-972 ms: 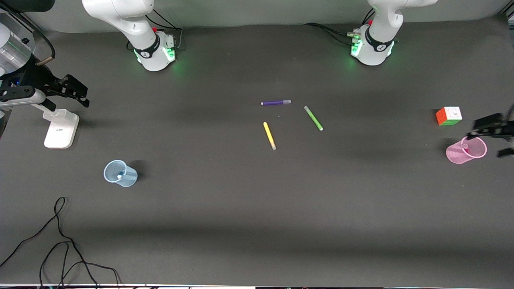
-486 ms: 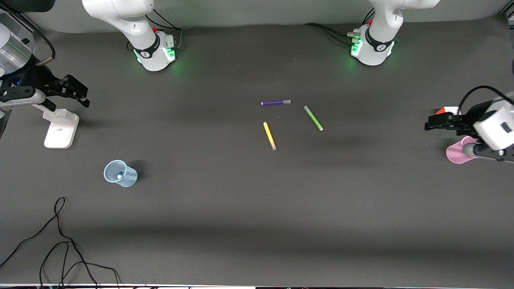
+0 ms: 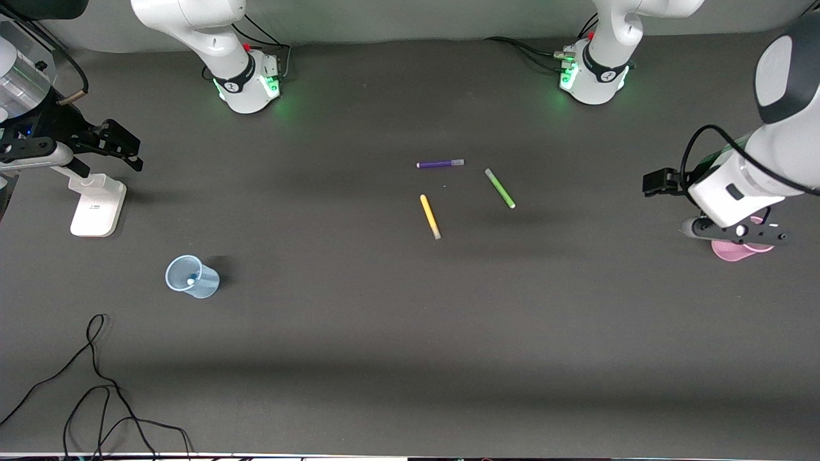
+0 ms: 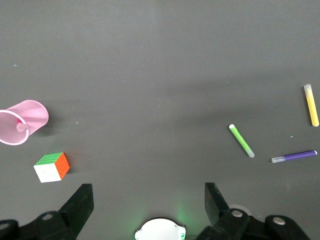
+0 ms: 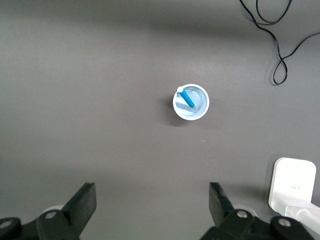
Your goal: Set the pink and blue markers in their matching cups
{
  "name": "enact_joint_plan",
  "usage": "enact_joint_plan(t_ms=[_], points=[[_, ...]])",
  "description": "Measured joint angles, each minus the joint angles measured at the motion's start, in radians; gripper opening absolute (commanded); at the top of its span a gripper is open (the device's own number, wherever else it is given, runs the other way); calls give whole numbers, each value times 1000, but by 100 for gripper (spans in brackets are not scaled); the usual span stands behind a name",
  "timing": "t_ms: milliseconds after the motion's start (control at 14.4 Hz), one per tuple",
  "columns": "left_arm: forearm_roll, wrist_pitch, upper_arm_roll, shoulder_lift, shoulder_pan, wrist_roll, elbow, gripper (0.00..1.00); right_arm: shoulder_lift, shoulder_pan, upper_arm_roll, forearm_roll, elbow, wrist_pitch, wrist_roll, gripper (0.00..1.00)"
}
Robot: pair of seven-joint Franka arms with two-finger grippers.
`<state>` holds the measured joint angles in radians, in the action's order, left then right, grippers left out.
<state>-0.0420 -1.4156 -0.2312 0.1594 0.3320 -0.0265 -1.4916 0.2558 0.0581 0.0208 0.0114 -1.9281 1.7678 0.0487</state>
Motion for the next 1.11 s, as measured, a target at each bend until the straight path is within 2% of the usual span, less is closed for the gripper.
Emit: enact_joint_plan(t_ms=[278, 1111], points=[[12, -12, -8, -43, -2, -1, -32, 99, 0, 0, -4, 0, 0, 0, 0, 100], [26, -43, -8, -43, -1, -1, -42, 99, -12, 0, -4, 0, -1, -2, 0, 100]])
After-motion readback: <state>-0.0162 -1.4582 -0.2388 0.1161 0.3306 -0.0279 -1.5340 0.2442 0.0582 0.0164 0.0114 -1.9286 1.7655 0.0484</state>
